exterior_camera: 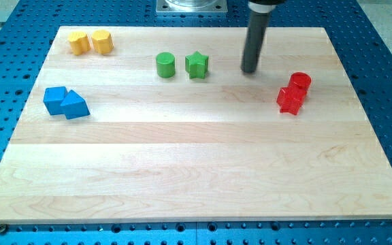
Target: Push the green star towards the bottom middle of the board
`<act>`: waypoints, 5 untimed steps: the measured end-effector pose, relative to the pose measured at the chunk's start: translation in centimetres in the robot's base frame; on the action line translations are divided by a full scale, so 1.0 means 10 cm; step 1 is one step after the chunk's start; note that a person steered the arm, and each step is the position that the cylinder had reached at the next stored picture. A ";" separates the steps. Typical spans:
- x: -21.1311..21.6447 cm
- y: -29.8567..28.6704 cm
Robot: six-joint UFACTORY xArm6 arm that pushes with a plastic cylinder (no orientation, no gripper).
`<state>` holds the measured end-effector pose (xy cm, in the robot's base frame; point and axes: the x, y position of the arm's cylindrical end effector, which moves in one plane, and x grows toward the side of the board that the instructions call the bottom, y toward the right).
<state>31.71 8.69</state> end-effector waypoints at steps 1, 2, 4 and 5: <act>-0.04 -0.75; -0.14 -1.14; -0.33 -1.54; 0.00 -1.12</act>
<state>31.76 -2.54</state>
